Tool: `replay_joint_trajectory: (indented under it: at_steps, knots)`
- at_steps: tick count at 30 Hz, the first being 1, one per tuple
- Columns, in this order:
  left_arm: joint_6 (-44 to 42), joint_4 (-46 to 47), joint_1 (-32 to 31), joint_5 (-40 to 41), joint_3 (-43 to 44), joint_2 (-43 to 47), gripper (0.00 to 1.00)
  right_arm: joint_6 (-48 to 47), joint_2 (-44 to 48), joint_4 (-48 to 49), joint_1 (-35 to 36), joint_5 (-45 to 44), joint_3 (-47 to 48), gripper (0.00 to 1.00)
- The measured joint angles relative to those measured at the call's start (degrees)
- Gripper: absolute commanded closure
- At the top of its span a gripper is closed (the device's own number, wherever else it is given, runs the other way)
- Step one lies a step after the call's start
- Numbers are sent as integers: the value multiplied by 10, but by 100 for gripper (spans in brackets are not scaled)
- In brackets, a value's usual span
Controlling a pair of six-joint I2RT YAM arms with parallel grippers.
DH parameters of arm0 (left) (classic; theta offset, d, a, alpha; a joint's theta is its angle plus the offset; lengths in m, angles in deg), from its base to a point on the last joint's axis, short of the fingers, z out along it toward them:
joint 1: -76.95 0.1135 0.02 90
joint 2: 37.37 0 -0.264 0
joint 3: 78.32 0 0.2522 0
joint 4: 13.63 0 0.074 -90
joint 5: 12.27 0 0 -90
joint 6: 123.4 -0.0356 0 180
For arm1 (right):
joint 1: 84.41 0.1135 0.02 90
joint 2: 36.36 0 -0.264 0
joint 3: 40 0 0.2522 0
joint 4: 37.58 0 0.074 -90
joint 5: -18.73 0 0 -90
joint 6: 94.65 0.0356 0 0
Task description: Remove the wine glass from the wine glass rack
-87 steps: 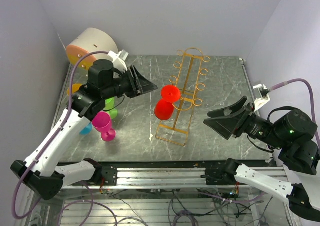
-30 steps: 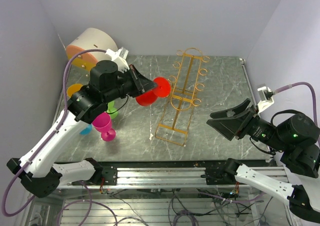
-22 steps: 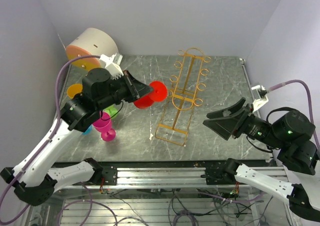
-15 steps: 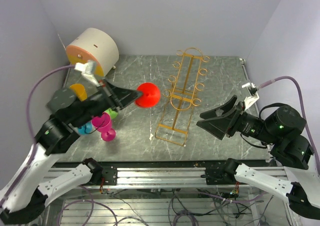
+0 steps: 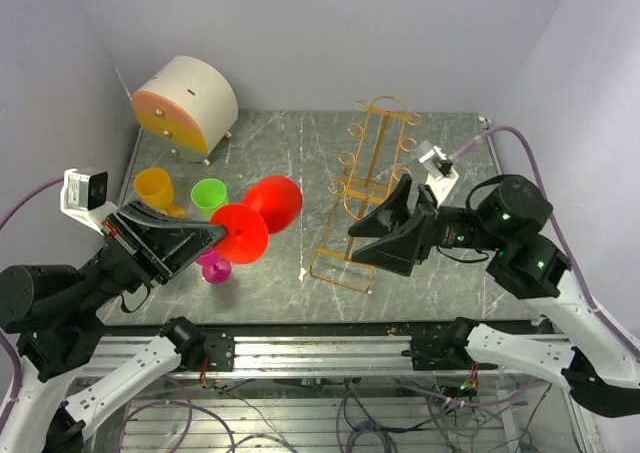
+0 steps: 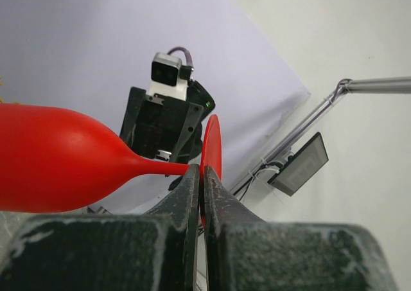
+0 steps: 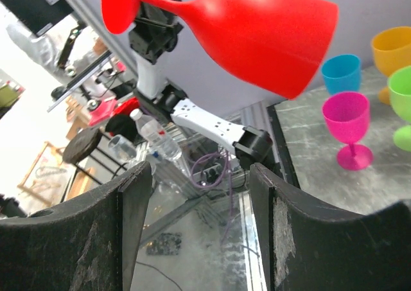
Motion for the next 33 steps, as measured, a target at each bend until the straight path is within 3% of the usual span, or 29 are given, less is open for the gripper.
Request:
replay_joint_trajectory:
  at_steps: [6, 13, 33]
  knots:
    - [6, 4, 0, -25, -18, 34, 93, 12, -43, 79, 0, 72, -1, 37]
    - [9, 7, 0, -34, -13, 84, 93, 11, -44, 107, 0, 75, 0, 33]
    - [67, 104, 12, -81, -41, 88, 93, 98, -193, 374, 0, 195, -6, 34]
